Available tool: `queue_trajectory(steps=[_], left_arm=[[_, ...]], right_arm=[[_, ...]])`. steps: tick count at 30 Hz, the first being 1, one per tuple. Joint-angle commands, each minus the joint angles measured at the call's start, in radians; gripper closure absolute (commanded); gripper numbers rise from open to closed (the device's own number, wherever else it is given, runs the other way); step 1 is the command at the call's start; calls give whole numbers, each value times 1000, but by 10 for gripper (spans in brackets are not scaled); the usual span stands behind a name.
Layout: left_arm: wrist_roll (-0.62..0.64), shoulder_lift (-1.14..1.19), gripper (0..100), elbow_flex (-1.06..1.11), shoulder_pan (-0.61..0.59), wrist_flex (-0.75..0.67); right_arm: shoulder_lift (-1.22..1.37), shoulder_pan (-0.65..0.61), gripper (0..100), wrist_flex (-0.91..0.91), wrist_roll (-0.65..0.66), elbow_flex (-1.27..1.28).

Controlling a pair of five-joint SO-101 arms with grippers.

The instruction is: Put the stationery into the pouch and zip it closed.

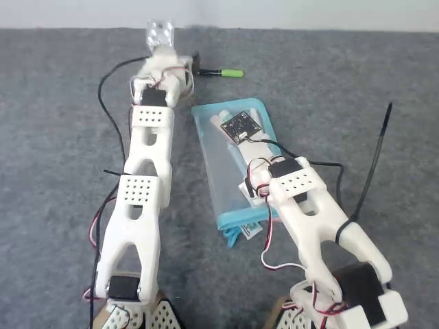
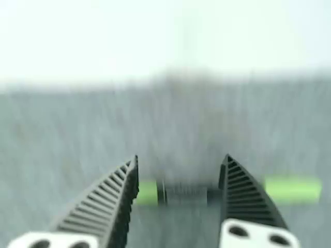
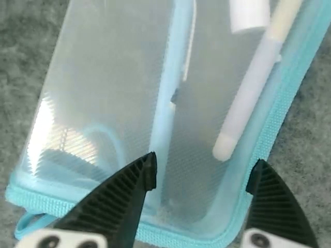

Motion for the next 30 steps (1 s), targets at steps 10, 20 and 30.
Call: queue_trajectory(steps=[10, 20, 30], left_arm=[[-120, 74, 754, 182, -2, -635], [-167, 74, 754, 223, 17, -539], [-262, 83, 754, 228, 21, -468]], right_arm=[[-2, -47, 702, 22, -6, 3], [-4, -94, 702, 58, -2, 2], [-4, -94, 702, 58, 0, 2]])
